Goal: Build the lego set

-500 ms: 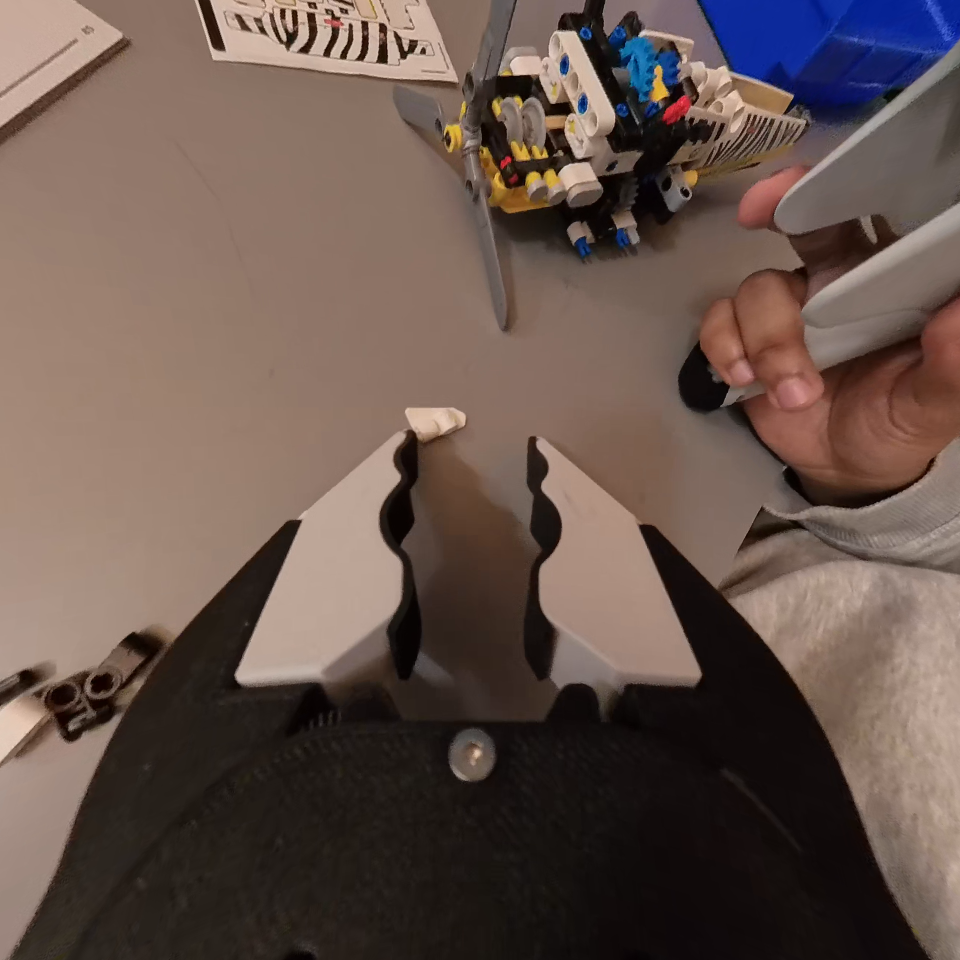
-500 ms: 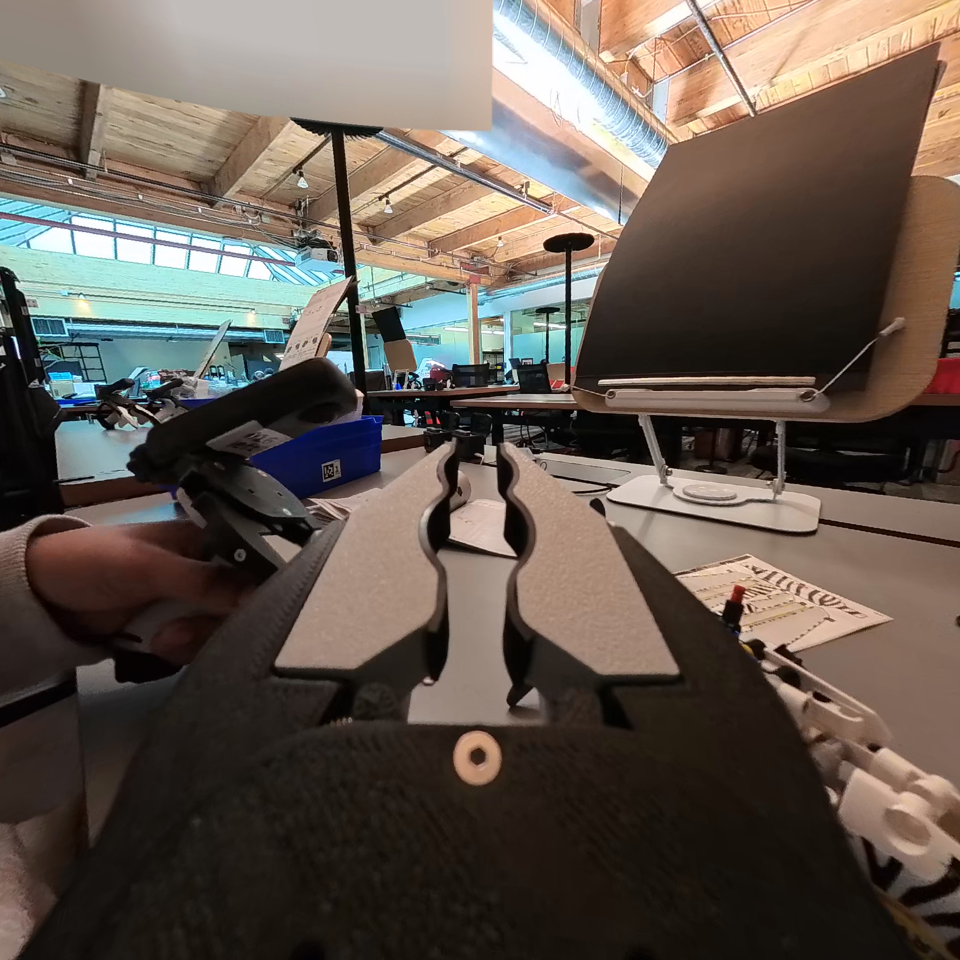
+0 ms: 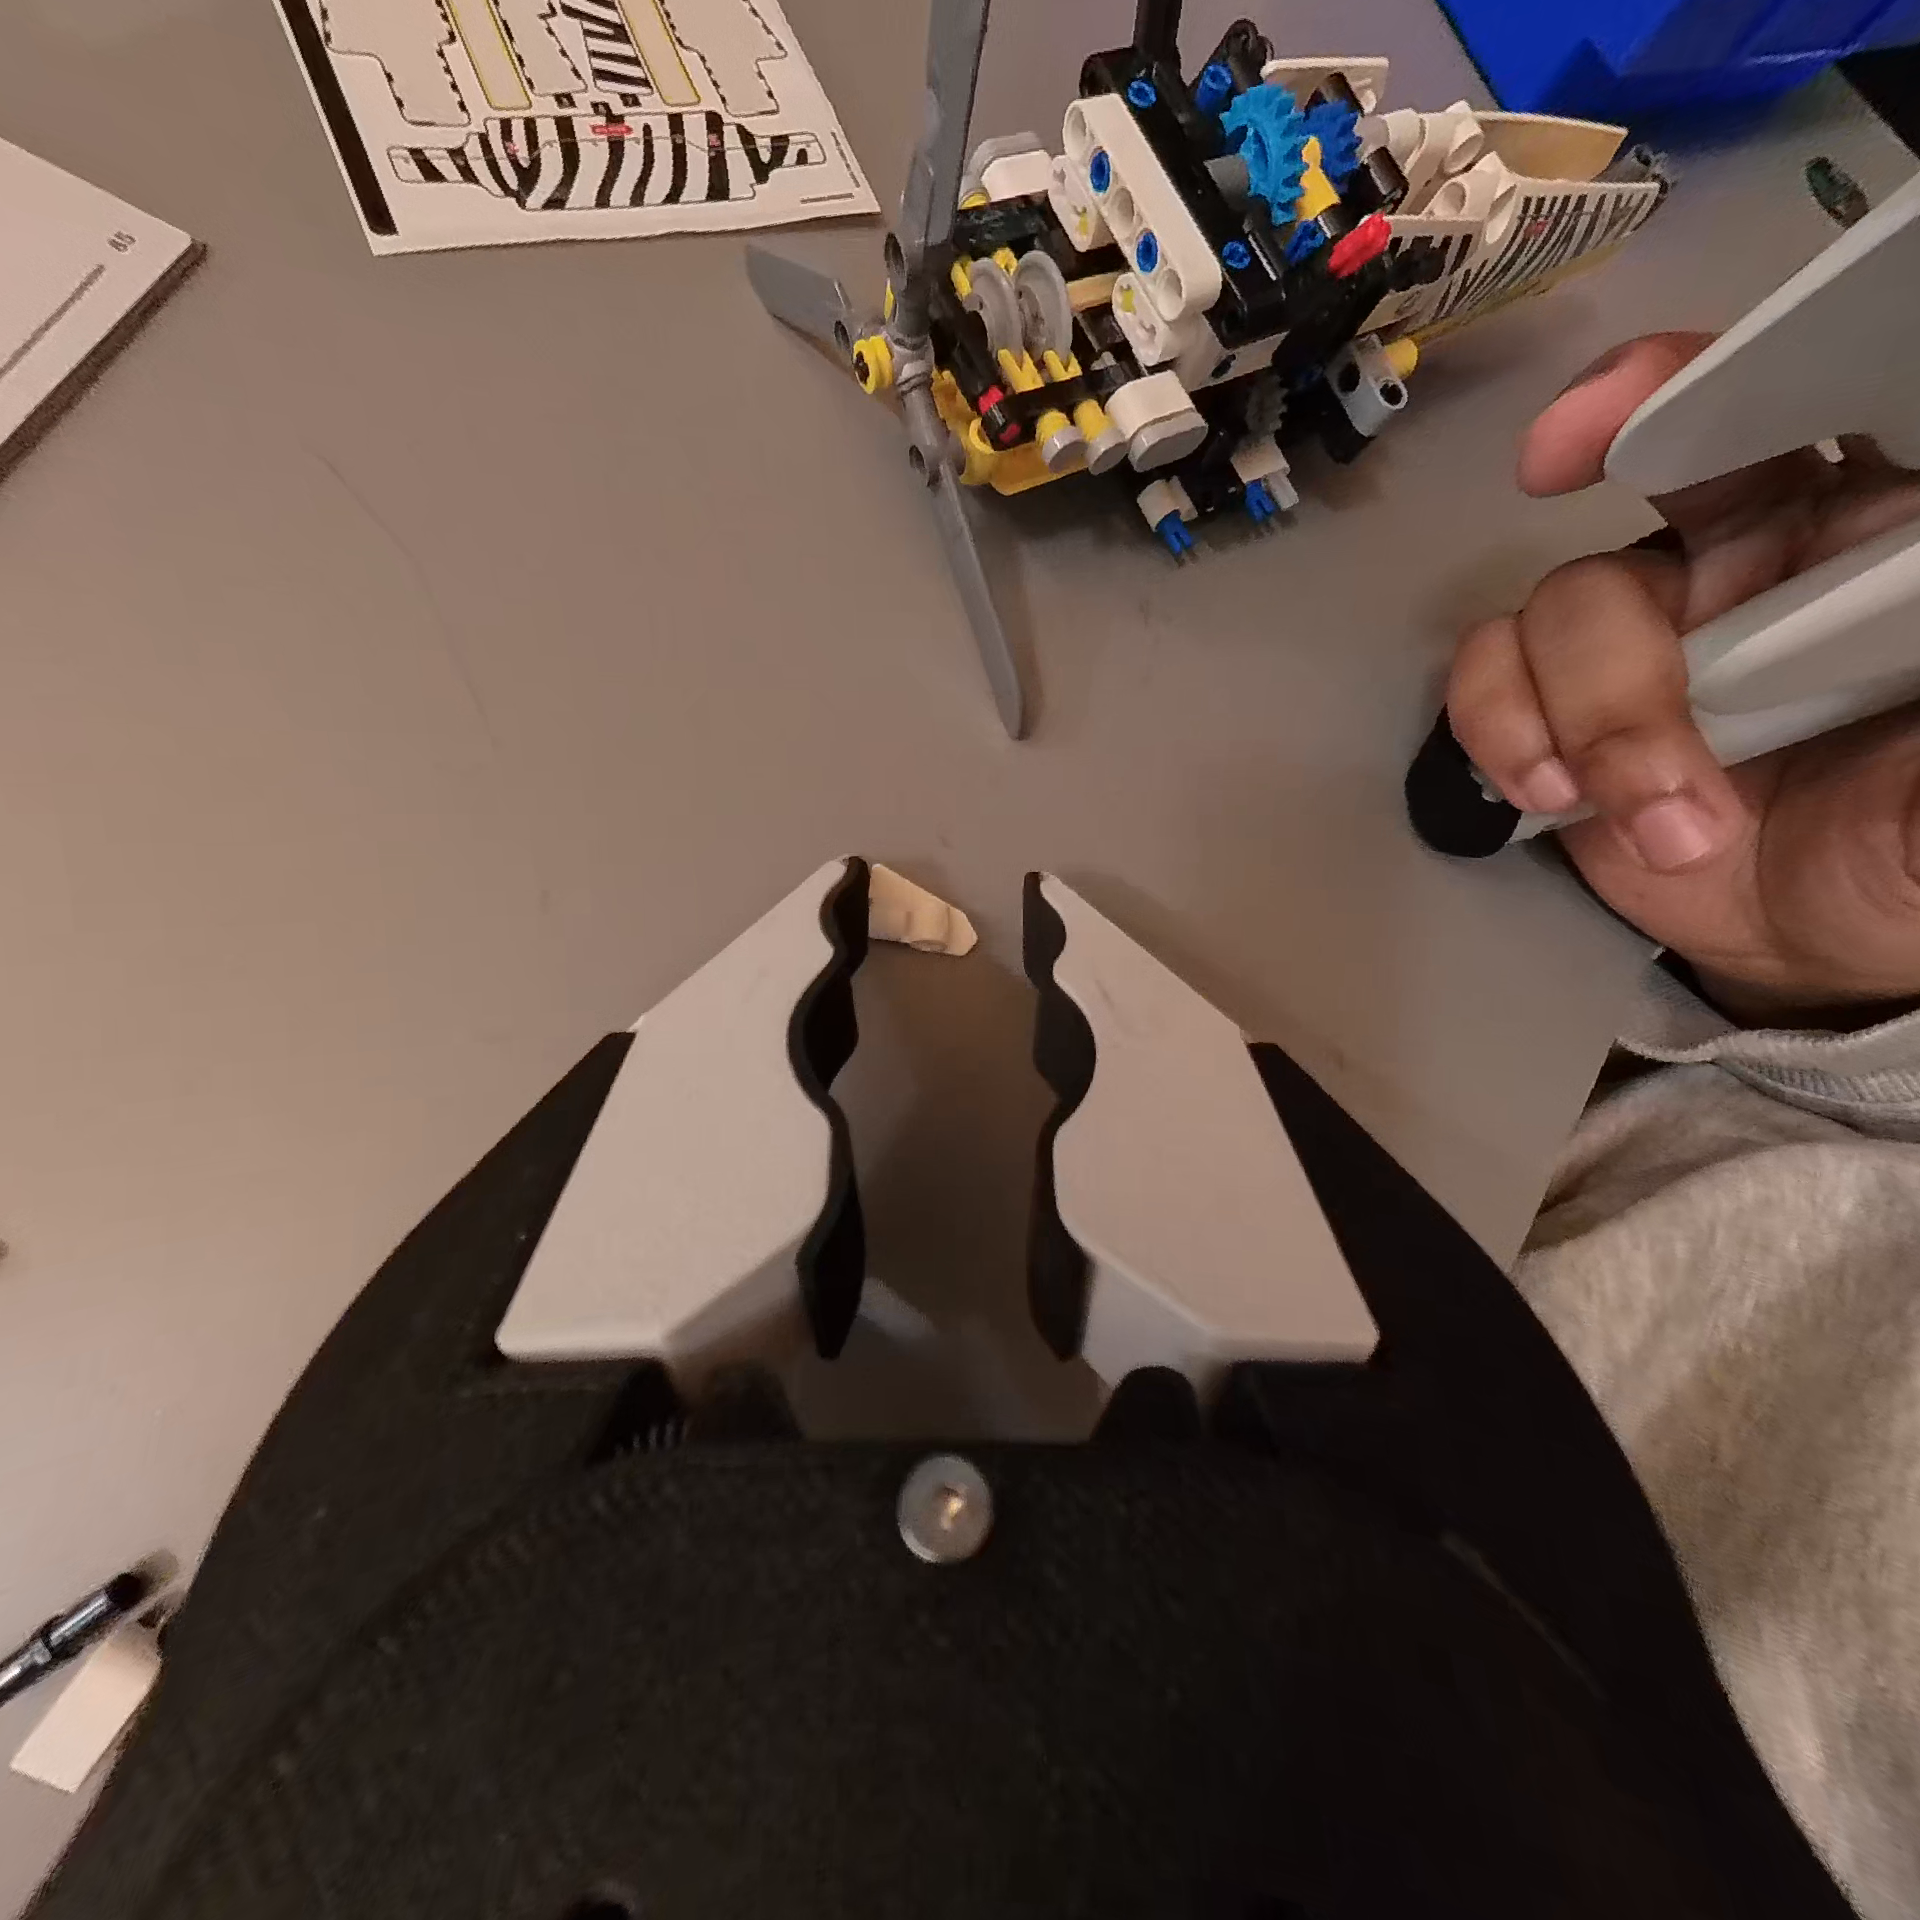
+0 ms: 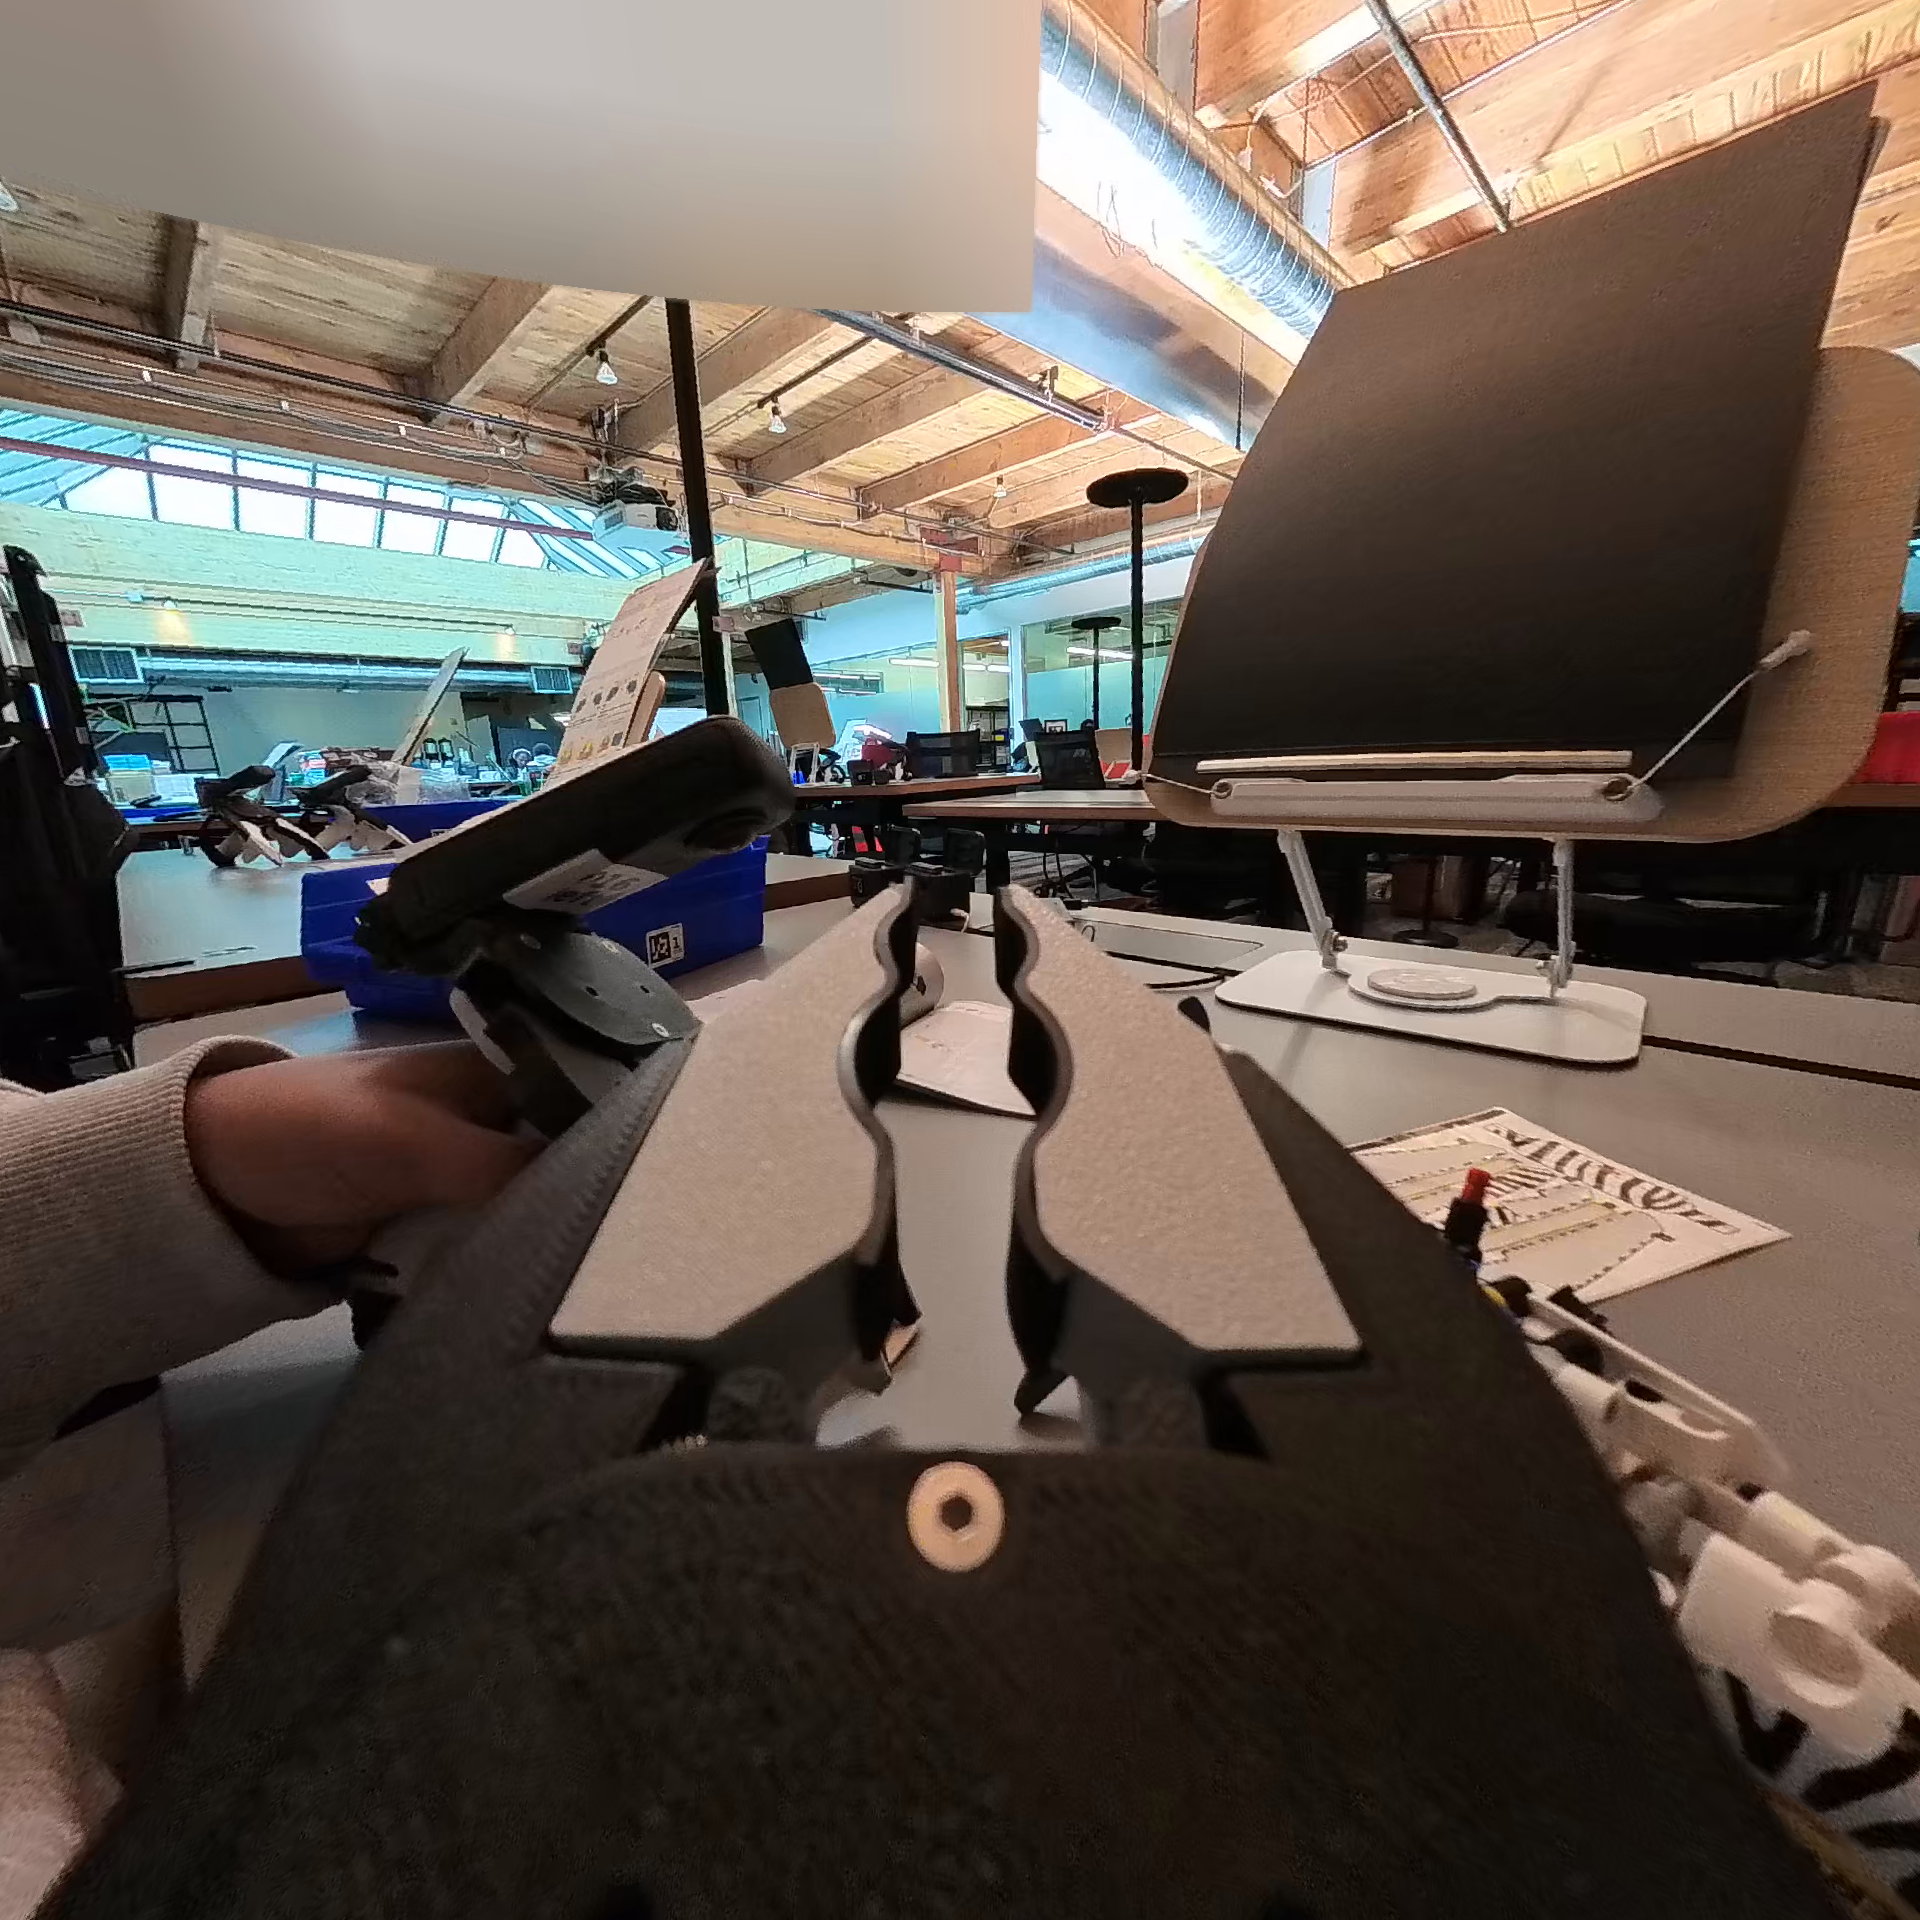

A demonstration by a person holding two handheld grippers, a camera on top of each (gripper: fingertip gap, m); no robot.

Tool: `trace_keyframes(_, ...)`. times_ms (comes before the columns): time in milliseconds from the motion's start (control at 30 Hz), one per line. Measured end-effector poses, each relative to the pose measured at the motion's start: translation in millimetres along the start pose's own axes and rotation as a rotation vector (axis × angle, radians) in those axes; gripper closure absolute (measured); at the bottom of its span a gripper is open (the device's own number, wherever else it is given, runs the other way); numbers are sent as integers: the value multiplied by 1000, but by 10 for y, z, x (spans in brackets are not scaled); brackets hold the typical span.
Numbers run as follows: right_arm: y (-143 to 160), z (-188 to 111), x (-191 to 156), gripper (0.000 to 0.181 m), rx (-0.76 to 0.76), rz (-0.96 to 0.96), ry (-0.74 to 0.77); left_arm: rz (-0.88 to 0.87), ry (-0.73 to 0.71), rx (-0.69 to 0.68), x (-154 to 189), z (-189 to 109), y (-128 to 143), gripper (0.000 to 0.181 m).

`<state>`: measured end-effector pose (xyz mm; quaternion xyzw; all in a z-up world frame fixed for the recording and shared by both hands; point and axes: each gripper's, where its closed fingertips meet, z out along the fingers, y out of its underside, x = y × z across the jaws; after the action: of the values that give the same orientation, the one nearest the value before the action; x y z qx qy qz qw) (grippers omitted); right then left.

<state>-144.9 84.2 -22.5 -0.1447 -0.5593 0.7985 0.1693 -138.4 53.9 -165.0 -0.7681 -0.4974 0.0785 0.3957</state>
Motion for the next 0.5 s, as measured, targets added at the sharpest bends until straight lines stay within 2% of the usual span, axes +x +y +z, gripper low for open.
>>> trace_keyframes(500, -28, -41, 25, 170, 5, 11, 0, -1, 30, -31, 115, -141, 175, 152)
